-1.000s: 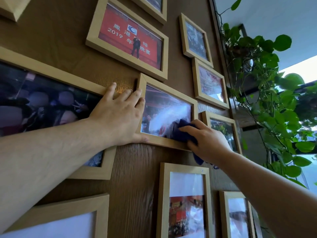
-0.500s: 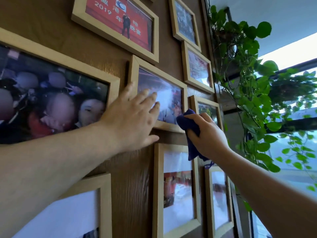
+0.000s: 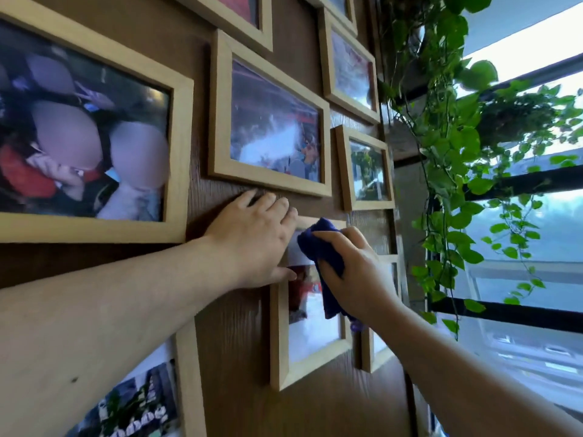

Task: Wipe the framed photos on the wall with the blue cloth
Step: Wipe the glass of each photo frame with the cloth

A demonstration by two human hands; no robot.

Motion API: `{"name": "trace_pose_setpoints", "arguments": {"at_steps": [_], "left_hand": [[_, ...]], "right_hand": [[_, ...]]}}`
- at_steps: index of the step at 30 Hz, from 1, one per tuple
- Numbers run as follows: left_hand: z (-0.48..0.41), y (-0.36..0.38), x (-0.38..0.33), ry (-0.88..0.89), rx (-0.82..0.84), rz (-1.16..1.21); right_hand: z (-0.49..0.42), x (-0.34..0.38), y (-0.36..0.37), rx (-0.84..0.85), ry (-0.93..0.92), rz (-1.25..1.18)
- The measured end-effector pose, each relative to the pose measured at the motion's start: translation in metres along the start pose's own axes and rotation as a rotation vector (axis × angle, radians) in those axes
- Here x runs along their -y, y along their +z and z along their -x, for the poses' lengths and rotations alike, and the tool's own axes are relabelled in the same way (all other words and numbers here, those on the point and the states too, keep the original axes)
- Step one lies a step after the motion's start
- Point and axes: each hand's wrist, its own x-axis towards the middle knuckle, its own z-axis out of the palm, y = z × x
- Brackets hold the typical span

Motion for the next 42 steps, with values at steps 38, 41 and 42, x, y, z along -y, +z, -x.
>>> {"name": "trace_pose_setpoints", "arguments": {"at_steps": [38,41,42], "left_hand": [[-0.004,0.013,-0.008,-0.091,0.063,-0.173],[-0.004,0.014,-0.009,-0.09,0.055,-0.174],[-0.003,0.014,-0.009,-0.092,0.055,-0.17]], "right_hand": [[0.051,-0.04,0.022,0.223,-0.086,0.083],[0.058,-0.018,0.024,0.263,-0.291,0.05],[0.058,-0.019,0.024,0.273,-0.299,0.059]]}}
